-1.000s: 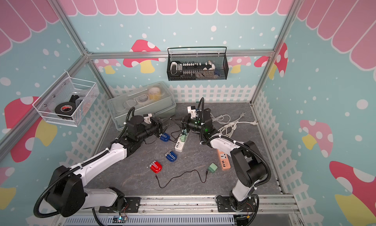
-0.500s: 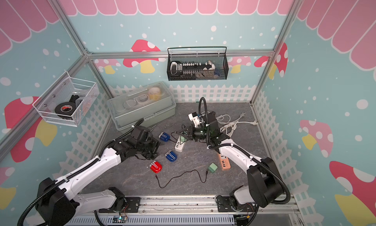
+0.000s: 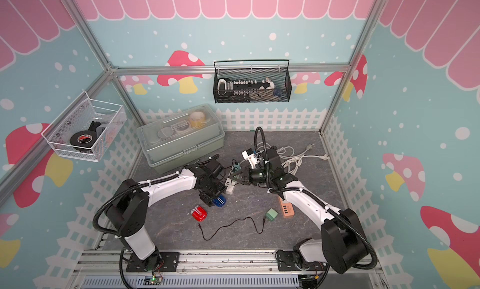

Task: Charge the electric shaver
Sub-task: Pick up the electric shaver from the center of the board.

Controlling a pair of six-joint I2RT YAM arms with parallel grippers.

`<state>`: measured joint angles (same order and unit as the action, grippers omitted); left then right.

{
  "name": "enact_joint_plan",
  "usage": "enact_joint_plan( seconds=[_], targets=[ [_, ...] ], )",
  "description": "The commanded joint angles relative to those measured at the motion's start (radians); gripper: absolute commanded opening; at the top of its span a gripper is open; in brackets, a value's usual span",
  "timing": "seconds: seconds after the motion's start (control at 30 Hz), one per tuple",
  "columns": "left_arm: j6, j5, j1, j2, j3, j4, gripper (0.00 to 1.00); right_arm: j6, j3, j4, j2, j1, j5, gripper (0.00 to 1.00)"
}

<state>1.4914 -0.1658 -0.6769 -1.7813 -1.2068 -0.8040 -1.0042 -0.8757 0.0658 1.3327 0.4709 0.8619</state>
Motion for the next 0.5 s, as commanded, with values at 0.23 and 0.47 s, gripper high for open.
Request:
enact_joint_plan(
  seconds=[0.23,0.47],
  targets=[
    [-0.060,0.089,-0.020,-0.070,0.017,0.041,0.74,0.013,0.055,-0.012,-0.068,-0.038,0.026,0.00],
    [-0.059,0.139,-0.020,-0.095,0.019,0.051,0.72,0.007,0.065,-0.012,-0.080,-0.043,0.030,0.00]
  ],
)
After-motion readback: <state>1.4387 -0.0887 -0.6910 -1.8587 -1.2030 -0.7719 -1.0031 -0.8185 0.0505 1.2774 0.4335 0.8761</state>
